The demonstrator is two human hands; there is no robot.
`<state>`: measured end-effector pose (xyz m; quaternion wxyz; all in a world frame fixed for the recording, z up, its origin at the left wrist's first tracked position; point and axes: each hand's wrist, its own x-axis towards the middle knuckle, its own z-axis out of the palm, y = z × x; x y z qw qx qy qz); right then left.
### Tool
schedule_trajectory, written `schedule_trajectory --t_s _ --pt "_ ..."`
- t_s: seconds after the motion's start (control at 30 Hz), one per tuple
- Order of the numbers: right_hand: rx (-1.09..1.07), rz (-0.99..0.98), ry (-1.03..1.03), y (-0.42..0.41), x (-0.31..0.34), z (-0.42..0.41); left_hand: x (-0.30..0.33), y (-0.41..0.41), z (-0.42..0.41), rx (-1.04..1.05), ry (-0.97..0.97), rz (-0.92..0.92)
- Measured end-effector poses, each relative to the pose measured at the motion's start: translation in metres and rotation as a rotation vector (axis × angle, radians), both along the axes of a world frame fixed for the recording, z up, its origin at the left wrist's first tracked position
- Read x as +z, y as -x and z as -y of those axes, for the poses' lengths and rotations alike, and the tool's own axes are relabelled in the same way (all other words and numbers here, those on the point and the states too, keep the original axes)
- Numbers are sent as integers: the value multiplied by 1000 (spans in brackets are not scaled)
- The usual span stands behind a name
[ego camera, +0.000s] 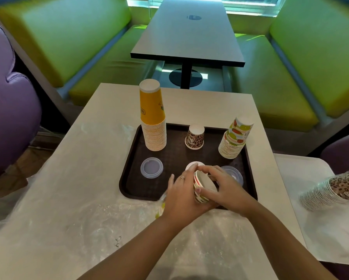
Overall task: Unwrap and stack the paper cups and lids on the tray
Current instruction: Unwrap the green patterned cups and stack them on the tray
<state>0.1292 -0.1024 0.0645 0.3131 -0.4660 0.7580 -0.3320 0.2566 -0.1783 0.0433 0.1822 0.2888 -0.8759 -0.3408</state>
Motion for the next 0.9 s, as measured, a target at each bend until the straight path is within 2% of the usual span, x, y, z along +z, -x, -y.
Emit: schedule_trajectory --t_s 0.1,0.23,0.33,0.4,0.5,0.6,0.67,0.73,0.9 --pt "7 20 -27 3 -1 0 -2 2 1 7 -88 -32" --pt "-27 138 41 17 13 -4 -4 4 2 37 -101 -101" --pt "105 95 16 32 32 -9 -4 3 4 28 -116 -119" --pt "272 -118 -104 36 43 -9 -5 3 4 7 -100 -127" --pt "405 -582 -274 33 52 -2 -7 4 2 -7 -106 -122" --pt "424 -784 -218 34 49 2 -8 7 4 19 -128 -122" --pt "378 -778 -128 44 47 3 -7 7 7 54 -146 -132" --pt "251 -681 -5 62 44 6 -6 6 11 91 -158 -148" --pt "-254 -438 405 107 40 24 -5 6 14 112 -165 -130"
